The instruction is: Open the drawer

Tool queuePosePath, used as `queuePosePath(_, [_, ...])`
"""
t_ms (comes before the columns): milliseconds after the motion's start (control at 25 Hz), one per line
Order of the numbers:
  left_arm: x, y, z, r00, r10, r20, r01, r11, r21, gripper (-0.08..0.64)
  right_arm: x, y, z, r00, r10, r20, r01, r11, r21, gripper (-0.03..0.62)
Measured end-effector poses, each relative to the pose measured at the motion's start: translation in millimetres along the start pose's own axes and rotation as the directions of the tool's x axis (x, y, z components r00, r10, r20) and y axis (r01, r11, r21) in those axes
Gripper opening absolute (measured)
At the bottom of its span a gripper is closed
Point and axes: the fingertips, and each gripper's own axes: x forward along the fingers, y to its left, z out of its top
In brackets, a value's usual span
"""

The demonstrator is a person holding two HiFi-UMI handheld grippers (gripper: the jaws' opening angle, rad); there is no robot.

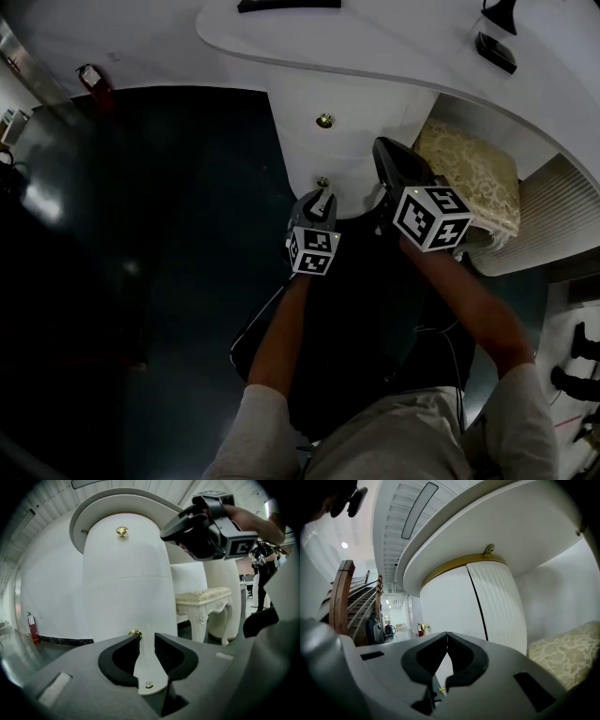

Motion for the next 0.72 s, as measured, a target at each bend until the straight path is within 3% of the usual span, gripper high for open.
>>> queuePosePath(120, [4.4, -1.2, 4.9, 1.0, -0.003, 0.02, 0.003, 1.0, -0.006, 0.127, 6.9, 10.6, -10.6, 0.999, 0.018, -0.041, -0.021, 0.997, -0.072, 0.015])
queuePosePath(240, [9.2, 12.3, 9.7, 0.998, 0.034, 0.051, -0.028, 0.994, -0.107, 0.17, 11.0, 17.9, -19.6, 0.997, 0.032, -0.076, -0.042, 0.991, -0.125, 0.015])
queuePosePath(400, [16.8, 21.5, 7.9, 0.997, 0.038, 0.066, -0.025, 0.981, -0.19, 0.175, 17.0, 11.9, -19.4, 0.996, 0.009, -0.085, -0.017, 0.996, -0.091, 0.015])
queuePosePath(600, [21.6, 18.5, -3.1, 0.998, 0.049, 0.042, -0.043, 0.988, -0.146, 0.175, 19.0, 4.1, -9.7, 0.997, 0.008, -0.073, -0.004, 0.998, 0.057, 0.015])
queuePosePath(720, [24.9, 20.7, -4.9, 0.998, 0.052, 0.044, -0.043, 0.984, -0.175, 0.173, 21.0, -1.2, 0.6, 0.998, -0.006, -0.068, 0.008, 0.999, 0.032, 0.015])
